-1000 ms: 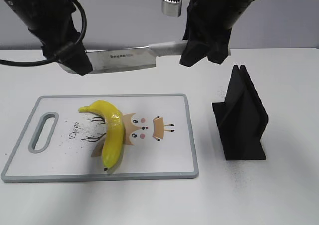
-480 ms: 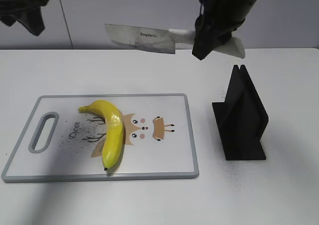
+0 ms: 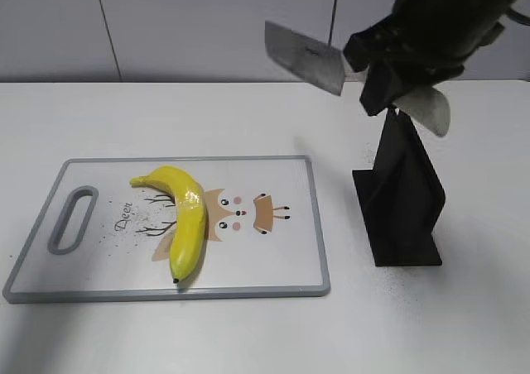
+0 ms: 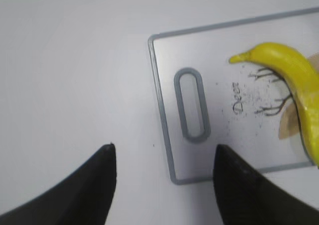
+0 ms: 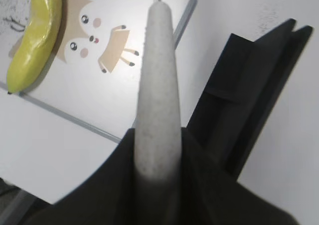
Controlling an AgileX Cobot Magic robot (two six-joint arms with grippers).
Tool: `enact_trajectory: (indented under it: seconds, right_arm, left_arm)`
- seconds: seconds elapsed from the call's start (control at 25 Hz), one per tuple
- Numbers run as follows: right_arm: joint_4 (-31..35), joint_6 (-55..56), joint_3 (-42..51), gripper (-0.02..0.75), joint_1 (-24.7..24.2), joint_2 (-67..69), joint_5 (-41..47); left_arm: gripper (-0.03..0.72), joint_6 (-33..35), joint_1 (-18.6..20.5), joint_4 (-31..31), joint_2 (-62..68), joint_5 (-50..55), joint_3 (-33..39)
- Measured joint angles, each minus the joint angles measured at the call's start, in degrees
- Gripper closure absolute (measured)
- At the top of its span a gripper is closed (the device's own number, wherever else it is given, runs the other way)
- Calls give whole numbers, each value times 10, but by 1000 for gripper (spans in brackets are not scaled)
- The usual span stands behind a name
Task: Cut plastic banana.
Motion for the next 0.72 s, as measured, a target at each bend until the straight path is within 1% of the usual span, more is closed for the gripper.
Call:
enact_trajectory:
  seconds: [0.12, 0.2, 0.28, 0.48, 0.72]
  right_arm:
    - [-33, 82, 74, 578, -1, -73, -55]
    - [-66, 133, 111, 578, -7, -108, -68]
    - [-78, 164, 135, 578, -25, -136, -71]
    - [-87, 189, 172, 578, -67, -163, -70]
    - [-75, 198, 210, 578, -76, -163, -78]
  left_arm:
    - [95, -1, 0, 8, -72, 1, 77]
    - [95, -1, 0, 11, -119, 1, 132]
    - [95, -1, 0, 11, -169, 0, 180]
    - [95, -1, 0, 11, -283, -25, 301]
    - [95, -1, 0, 11, -436, -69, 430]
